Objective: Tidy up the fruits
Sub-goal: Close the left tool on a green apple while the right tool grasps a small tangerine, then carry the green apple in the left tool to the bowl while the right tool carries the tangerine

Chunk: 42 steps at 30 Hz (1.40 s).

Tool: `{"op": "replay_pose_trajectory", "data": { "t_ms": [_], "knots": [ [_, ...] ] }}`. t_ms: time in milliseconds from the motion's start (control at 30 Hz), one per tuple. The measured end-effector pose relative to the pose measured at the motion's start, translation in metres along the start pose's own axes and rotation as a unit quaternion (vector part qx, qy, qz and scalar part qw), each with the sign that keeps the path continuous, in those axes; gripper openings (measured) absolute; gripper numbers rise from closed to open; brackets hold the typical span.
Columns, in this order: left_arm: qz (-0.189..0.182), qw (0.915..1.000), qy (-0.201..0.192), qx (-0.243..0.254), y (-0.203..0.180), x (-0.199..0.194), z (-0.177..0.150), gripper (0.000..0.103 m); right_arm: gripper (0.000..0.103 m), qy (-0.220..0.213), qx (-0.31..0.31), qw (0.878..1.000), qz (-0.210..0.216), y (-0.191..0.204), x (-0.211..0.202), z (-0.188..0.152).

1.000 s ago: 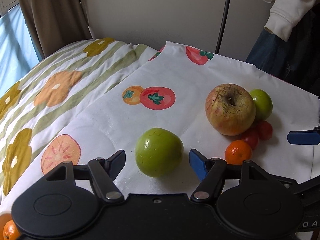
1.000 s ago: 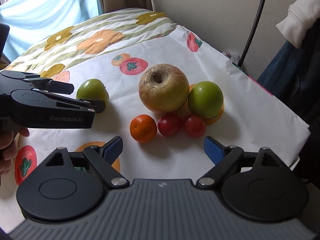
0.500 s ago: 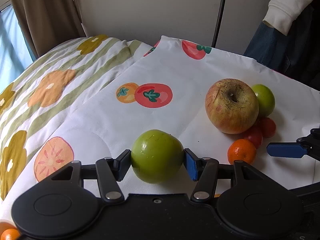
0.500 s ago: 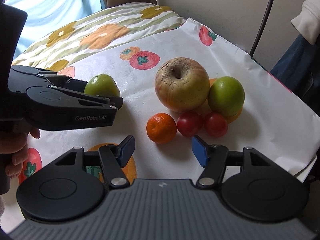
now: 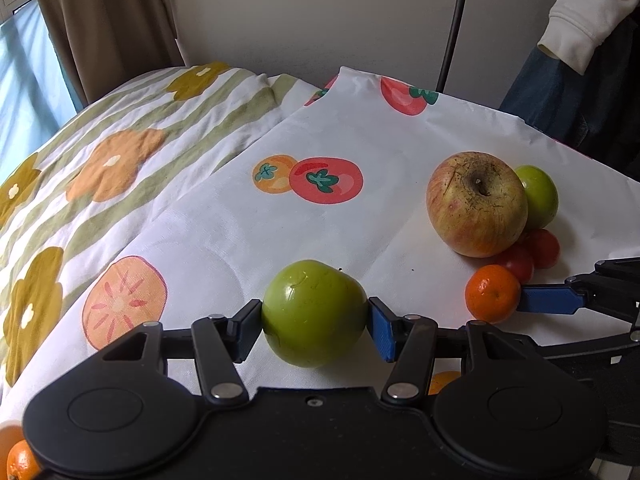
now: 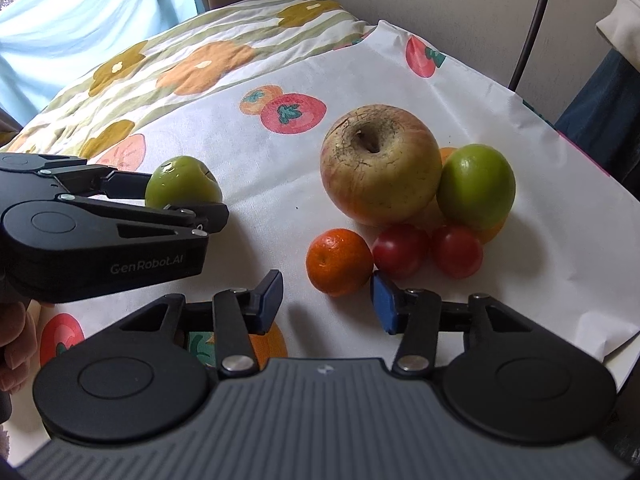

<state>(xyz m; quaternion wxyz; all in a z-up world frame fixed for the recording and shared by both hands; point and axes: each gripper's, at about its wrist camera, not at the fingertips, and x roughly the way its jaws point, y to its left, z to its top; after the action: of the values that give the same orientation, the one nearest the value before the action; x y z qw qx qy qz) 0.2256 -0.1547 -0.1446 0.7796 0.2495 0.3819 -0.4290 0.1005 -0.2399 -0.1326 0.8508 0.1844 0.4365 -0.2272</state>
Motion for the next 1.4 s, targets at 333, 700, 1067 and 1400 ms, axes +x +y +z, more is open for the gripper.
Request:
{"op": "replay_pose_trajectory", "data": {
  "t_ms": [333, 700, 1067, 1400],
  "knots": [
    [0.007, 0.9993, -0.006, -0.036, 0.005, -0.011, -0.005, 0.06, 0.062, -0.003, 0.012, 1.0, -0.006, 0.001, 0.004, 0.002],
    [0.014, 0.9987, -0.006, -0.049, 0.015, -0.018, -0.011, 0.06, 0.057, -0.009, 0.122, 0.992, 0.016, -0.019, 0.003, 0.006],
    [0.017, 0.9985, -0.007, -0.051, 0.016, -0.019, -0.012, 0.06, 0.05, -0.01, 0.121, 0.993, 0.008, -0.02, 0.003, 0.01],
    [0.042, 0.9964, -0.031, -0.067, 0.015, -0.038, -0.009, 0.06, 0.05, -0.023, 0.096, 0.995, 0.016, -0.018, -0.01, 0.012]
  ]
}}
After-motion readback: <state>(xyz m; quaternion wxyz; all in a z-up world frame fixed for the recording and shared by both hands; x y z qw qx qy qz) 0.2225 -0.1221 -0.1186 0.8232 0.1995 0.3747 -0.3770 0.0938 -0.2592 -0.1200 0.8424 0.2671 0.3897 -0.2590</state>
